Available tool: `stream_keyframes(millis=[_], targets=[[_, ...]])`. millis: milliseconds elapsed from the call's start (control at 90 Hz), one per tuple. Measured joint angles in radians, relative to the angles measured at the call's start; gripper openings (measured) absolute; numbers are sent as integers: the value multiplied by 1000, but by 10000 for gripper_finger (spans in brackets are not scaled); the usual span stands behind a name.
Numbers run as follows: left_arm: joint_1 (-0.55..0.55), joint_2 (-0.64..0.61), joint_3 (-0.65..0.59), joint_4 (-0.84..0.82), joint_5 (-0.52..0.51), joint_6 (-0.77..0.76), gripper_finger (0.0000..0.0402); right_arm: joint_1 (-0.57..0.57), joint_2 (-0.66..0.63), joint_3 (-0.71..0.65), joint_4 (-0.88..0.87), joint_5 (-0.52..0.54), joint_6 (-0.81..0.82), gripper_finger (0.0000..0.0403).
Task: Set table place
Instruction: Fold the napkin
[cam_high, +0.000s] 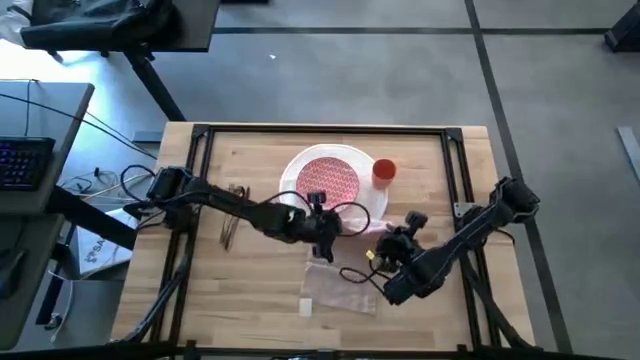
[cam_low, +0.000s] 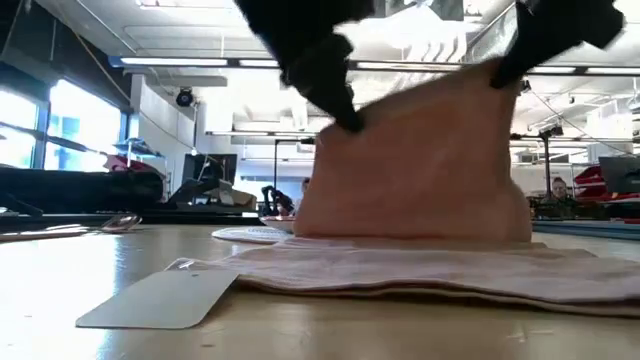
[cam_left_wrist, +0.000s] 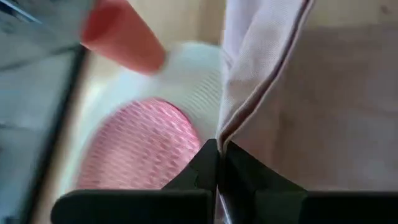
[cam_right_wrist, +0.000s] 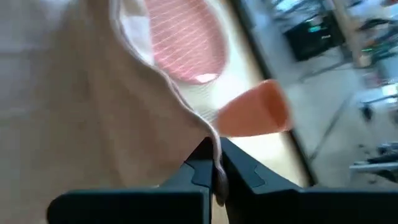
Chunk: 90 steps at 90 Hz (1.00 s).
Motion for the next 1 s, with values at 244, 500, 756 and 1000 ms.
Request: stream_keyframes(millis=[244,500,756,1000], targets=[[-123,0,-57,9,61,-91,0,83,1,-93,354,-175,-117,0],[-230,0,-56,51,85,-184,0,130,40,-97,532,-239,-164,0],[-253,0,-56,53,94,-230,0,130,127,-98,591,-289,-178,0],[-255,0,-56,54,109,-232,0,133,127,-57,497,-233,-176,0]])
